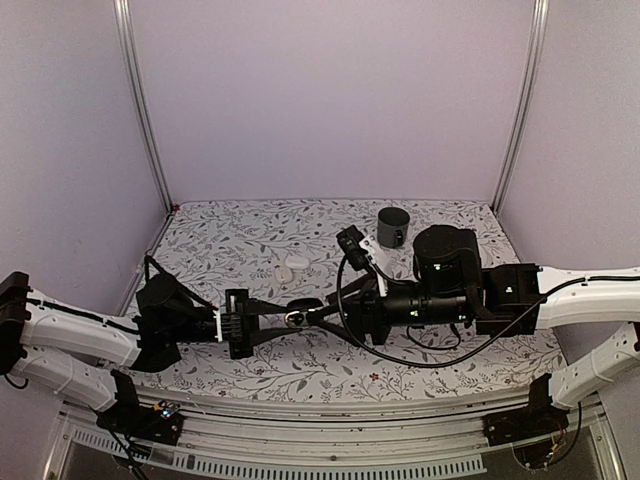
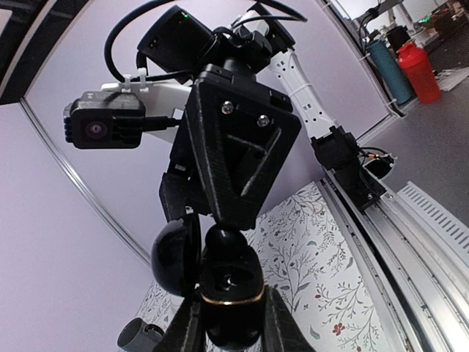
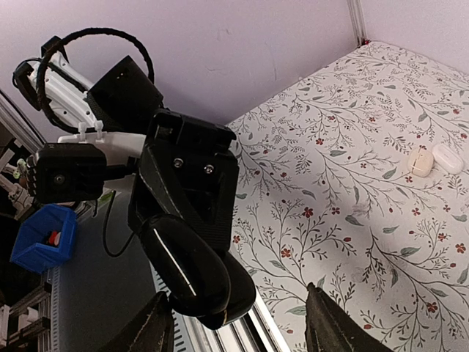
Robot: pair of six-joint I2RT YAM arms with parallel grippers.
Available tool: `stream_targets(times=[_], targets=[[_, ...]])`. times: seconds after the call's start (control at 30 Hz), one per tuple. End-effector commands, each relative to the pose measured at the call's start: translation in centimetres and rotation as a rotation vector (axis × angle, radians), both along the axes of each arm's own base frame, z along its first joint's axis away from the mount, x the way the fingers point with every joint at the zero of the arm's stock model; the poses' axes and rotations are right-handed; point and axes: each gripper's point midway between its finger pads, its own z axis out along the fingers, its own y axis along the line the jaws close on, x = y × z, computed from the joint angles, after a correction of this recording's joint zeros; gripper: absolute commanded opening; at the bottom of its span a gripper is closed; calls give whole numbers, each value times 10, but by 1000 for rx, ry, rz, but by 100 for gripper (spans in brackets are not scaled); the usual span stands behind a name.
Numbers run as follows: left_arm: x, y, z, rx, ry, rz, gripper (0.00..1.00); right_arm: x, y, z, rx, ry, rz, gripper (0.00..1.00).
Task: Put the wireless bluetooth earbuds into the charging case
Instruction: Adjust the left earbud in the right side groove of the charging case.
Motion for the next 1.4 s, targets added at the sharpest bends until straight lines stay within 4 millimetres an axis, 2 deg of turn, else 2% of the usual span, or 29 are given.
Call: stream_targets(times=[0.0,0.4,0.57,0.7,1.1,1.37], targets=[[-3,-4,11,-25,-13,-6,0,10,-2,-7,-15,-7,-45,62],[-1,-6,12,-31,-14,0,0,31,-5,-13,-61,-1,-176,61],[1,-6,12,-36,-16,11,0,39,-16,-8,-50,-2,-244,60],[2,-5,13,-43,-15,18,0,42,-25,-6,-50,-5,-276,55],[5,-4,13,-58,0,26,0,35,-27,0,-33,7,-248,51],[12,-5,10,-53,33,33,0,20,-29,1,-28,8,-166,50]])
